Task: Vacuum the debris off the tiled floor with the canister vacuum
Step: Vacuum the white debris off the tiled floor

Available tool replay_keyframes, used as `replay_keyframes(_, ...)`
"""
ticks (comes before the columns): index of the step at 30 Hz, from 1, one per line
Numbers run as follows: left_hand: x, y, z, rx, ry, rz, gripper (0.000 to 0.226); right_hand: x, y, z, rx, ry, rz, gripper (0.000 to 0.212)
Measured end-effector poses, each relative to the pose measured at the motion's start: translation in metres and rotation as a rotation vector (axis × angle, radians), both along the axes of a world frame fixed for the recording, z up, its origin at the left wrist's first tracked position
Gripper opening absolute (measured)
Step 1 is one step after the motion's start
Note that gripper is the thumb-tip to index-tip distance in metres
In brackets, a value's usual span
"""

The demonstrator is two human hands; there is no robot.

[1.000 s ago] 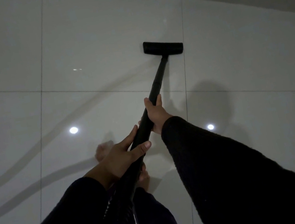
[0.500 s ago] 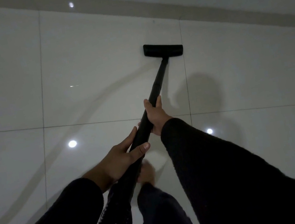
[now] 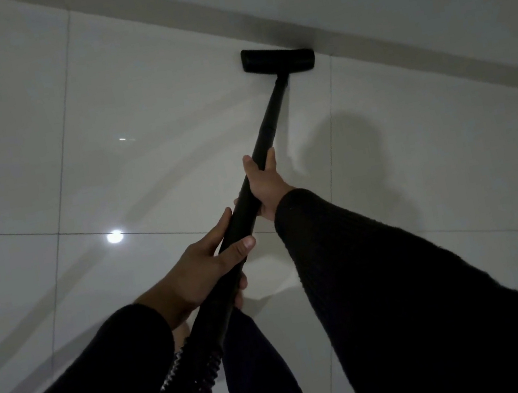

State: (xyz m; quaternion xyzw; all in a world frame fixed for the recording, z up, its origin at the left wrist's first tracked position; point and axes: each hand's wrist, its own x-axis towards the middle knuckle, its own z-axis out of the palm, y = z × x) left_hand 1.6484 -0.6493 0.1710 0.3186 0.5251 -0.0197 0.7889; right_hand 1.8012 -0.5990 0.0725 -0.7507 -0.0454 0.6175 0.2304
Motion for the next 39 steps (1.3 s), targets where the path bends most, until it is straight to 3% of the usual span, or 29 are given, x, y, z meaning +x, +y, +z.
replay_keyframes(5, -0.01, 0.014, 0.009, 0.015, 0.002, 0.067, 0.077, -0.015, 0.015, 0.001, 0.014, 0.02, -0.01, 0.073)
replay_keyframes(16, -0.087, -0.021, 0.021, 0.025, -0.05, 0.194, 0.073, -0.1, -0.002, 0.017, -0.002, 0.012, 0.135, 0.07)
replay_keyframes(31, -0.345, -0.183, 0.019, 0.031, -0.074, 0.094, 0.074, -0.35, -0.18, 0.013, 0.056, 0.088, -0.009, 0.066)
replay_keyframes(33, -0.374, -0.201, 0.02, 0.027, -0.088, 0.087, 0.078, -0.377, -0.2, 0.016, 0.056, 0.106, -0.017, 0.069)
replay_keyframes(39, -0.425, -0.249, 0.029, 0.02, -0.119, 0.098, 0.118, -0.423, -0.25, 0.032, 0.032, 0.117, -0.014, 0.071)
